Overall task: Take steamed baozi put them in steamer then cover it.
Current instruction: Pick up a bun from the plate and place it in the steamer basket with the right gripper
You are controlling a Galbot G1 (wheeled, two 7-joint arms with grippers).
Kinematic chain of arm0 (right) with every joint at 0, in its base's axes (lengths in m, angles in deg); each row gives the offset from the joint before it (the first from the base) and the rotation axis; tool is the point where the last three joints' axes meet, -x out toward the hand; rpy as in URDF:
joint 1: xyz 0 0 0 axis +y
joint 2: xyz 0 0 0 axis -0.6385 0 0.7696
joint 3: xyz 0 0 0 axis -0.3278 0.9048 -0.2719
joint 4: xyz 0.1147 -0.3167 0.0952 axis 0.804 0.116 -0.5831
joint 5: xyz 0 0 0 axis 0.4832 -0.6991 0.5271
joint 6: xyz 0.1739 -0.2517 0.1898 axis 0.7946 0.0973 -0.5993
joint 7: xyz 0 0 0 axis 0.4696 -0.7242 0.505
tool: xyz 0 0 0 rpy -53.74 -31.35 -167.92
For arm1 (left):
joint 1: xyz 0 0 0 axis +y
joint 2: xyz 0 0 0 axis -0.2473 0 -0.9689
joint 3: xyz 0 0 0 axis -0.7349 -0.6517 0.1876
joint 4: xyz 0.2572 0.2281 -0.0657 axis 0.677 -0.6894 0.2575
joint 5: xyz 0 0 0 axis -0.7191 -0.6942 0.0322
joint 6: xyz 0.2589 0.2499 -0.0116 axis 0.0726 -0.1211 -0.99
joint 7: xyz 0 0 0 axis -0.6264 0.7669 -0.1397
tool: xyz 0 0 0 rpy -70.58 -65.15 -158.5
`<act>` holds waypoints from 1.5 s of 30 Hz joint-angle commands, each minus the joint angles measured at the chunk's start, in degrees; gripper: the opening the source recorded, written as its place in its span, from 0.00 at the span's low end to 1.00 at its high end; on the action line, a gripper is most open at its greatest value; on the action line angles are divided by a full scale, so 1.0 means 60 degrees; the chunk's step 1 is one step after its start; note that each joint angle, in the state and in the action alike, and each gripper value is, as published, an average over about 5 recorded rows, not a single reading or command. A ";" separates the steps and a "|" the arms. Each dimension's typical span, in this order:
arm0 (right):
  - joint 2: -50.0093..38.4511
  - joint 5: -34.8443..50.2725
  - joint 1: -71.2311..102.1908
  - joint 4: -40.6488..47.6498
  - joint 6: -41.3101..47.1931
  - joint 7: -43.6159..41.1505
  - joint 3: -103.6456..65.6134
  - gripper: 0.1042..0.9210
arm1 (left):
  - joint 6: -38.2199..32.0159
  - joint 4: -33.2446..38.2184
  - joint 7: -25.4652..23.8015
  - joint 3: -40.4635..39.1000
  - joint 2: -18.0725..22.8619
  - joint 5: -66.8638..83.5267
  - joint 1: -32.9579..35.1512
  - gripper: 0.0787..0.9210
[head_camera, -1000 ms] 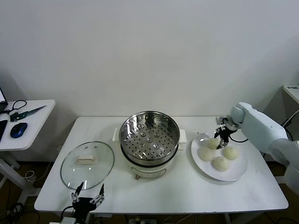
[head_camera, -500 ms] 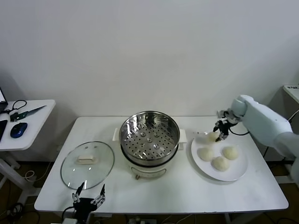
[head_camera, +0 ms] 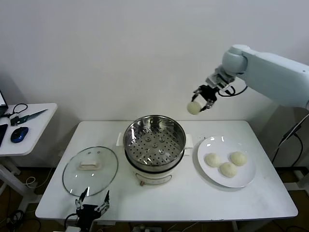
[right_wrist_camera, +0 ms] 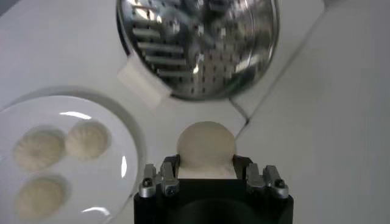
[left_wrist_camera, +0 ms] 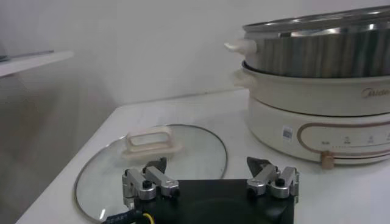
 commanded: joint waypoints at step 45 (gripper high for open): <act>0.3678 -0.3623 0.3221 0.3939 -0.3132 0.1148 -0.1046 0.87 | 0.0022 0.0068 0.0053 0.0083 0.0088 0.0197 -0.0075 0.88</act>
